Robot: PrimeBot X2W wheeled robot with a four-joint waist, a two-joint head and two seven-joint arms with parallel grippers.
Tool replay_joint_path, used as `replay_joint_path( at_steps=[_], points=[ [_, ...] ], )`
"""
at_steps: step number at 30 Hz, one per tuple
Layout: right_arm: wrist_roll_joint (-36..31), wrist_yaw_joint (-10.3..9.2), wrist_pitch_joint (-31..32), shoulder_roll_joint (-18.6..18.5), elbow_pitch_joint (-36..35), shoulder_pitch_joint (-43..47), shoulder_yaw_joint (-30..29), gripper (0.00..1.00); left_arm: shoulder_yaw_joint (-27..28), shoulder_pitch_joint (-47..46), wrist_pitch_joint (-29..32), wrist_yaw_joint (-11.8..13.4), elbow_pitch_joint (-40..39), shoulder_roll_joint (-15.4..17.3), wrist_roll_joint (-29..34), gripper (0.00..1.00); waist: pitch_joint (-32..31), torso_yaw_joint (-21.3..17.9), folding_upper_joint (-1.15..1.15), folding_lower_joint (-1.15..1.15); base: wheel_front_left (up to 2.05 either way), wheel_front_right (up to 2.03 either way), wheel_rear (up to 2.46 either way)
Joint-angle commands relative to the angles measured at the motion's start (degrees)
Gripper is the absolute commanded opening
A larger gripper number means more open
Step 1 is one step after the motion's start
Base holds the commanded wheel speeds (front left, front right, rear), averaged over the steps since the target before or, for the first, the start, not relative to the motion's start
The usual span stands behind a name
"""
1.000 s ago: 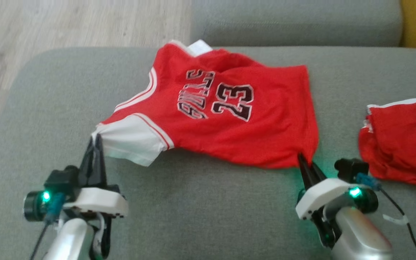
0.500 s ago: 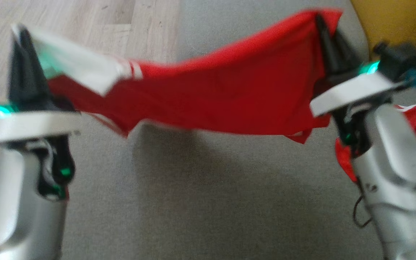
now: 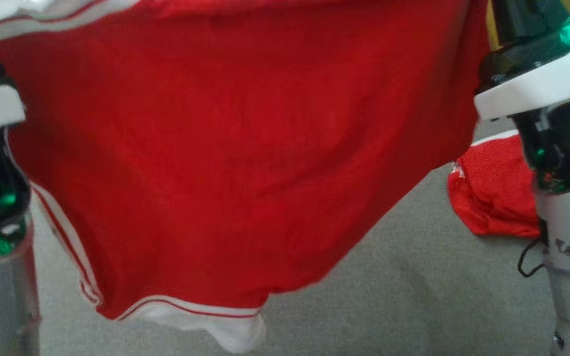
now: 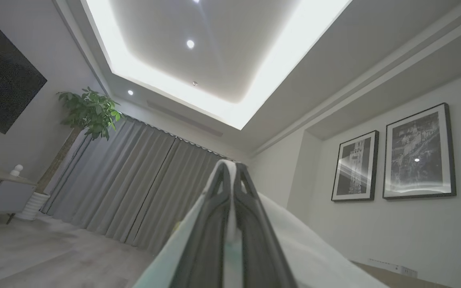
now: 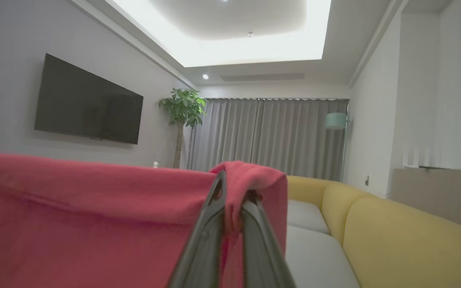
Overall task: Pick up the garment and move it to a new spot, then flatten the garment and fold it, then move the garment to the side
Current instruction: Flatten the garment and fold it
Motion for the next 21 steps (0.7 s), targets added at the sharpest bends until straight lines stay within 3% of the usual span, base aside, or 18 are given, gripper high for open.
replay_joint_path(
  at_steps=[1,5,10,16,21],
  points=[
    [0.8,-0.04,1.2,0.5,-1.4,-1.9,-0.3,0.00,2.2,-4.2,1.2,0.1,0.1,2.7,-0.2,0.00,3.1,-0.7,0.00,0.00,0.00,0.00,0.00],
    [0.5,-0.04,2.0,-1.3,4.2,-7.4,0.5,0.00,0.6,-10.2,2.3,-2.5,9.2,5.2,0.5,0.00,9.5,-1.0,0.00,0.00,0.00,0.00,0.00],
    [-0.5,-0.04,-3.3,-4.0,20.5,-20.3,6.3,0.00,-2.0,-23.2,-1.7,-7.1,27.2,6.9,3.5,0.00,16.2,-0.3,0.00,0.00,0.00,0.00,0.00],
    [-2.8,-0.04,-15.3,-4.0,41.1,-35.8,7.7,0.00,-2.5,-37.9,-10.2,-9.4,43.8,5.5,5.4,0.00,19.2,2.2,0.00,0.00,0.00,0.00,0.00],
    [-3.4,-0.04,-22.7,-2.8,52.6,-39.0,8.3,0.00,-5.7,-40.0,-14.0,-13.5,52.4,3.3,6.1,0.00,18.7,4.4,0.00,0.00,0.00,0.00,0.00]
  ],
)
